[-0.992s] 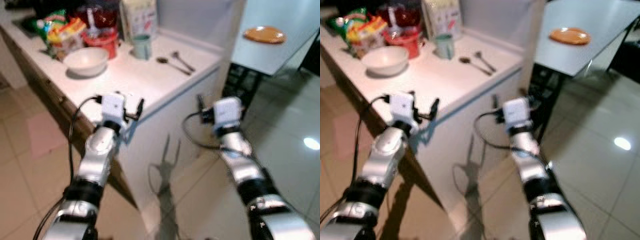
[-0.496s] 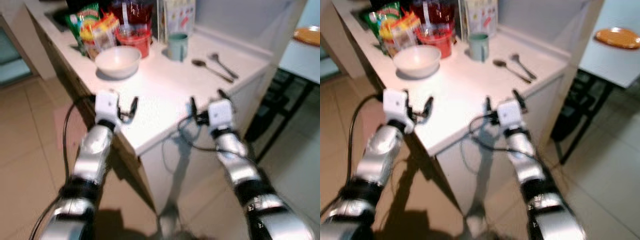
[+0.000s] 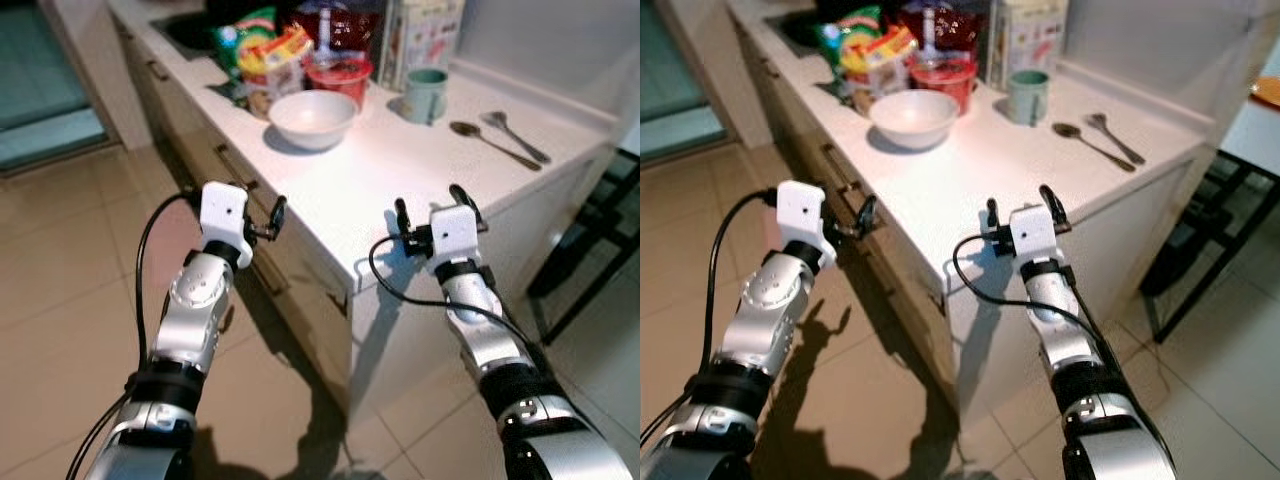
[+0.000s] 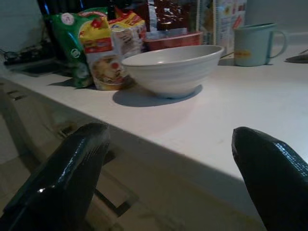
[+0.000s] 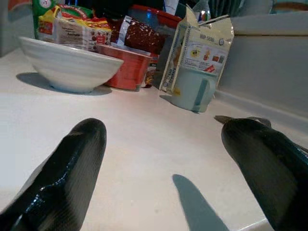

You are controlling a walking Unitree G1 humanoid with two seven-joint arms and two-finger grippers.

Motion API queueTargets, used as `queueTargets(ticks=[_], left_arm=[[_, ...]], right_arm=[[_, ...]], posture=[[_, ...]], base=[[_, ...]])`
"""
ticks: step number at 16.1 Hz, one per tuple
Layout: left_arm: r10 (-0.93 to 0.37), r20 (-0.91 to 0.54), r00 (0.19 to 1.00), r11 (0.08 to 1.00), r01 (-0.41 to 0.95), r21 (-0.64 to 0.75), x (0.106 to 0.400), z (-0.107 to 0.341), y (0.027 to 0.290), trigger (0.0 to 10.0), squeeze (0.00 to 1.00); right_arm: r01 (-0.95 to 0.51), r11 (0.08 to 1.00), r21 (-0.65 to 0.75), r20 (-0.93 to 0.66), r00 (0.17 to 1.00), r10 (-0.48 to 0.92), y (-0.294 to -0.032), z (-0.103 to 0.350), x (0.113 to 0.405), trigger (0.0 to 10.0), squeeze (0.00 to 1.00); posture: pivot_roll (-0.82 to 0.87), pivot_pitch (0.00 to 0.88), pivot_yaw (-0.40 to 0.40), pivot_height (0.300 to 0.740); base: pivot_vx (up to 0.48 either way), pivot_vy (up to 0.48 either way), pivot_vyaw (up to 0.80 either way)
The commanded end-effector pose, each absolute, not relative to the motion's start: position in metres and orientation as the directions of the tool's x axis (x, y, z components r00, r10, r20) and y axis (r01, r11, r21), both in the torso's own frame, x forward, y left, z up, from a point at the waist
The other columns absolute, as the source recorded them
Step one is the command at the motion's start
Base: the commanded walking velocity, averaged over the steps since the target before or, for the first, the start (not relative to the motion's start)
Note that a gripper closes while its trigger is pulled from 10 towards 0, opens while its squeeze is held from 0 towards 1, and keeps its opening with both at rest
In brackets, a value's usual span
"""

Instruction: Setting the table

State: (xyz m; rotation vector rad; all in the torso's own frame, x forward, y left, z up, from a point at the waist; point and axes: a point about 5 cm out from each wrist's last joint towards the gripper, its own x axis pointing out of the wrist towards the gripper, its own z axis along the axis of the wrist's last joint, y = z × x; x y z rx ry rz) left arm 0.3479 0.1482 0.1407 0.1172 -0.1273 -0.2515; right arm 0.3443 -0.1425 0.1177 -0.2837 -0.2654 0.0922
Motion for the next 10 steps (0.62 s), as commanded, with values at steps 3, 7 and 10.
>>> queueTargets(ticks=[3, 7, 10], left_arm=[[-0.265, 0.111, 0.958, 0.957, 0.246, 0.154, 0.349, 0.144, 0.146, 10.0, 0.00], [-0.273, 0.113, 0.955, 0.956, 0.256, 0.142, 0.348, 0.142, 0.144, 10.0, 0.00], [-0.265, 0.115, 0.957, 0.957, 0.247, 0.149, 0.348, 0.142, 0.145, 10.0, 0.00]], right_arm=[[-0.058, 0.957, -0.283, 0.239, 0.962, 0.129, -0.142, 0.118, 0.345, 10.0, 0.00], [-0.032, 0.932, -0.361, 0.322, 0.934, 0.157, -0.142, 0.130, 0.343, 10.0, 0.00], [0.018, 0.929, -0.369, 0.405, 0.903, 0.143, -0.148, 0.153, 0.344, 10.0, 0.00]], posture=[[-0.02, 0.018, 0.085, 0.740], [-0.03, 0.008, 0.075, 0.740], [-0.03, 0.001, 0.071, 0.740]], base=[[0.099, 0.000, 0.00], [0.434, 0.000, 0.00], [0.120, 0.000, 0.00]])
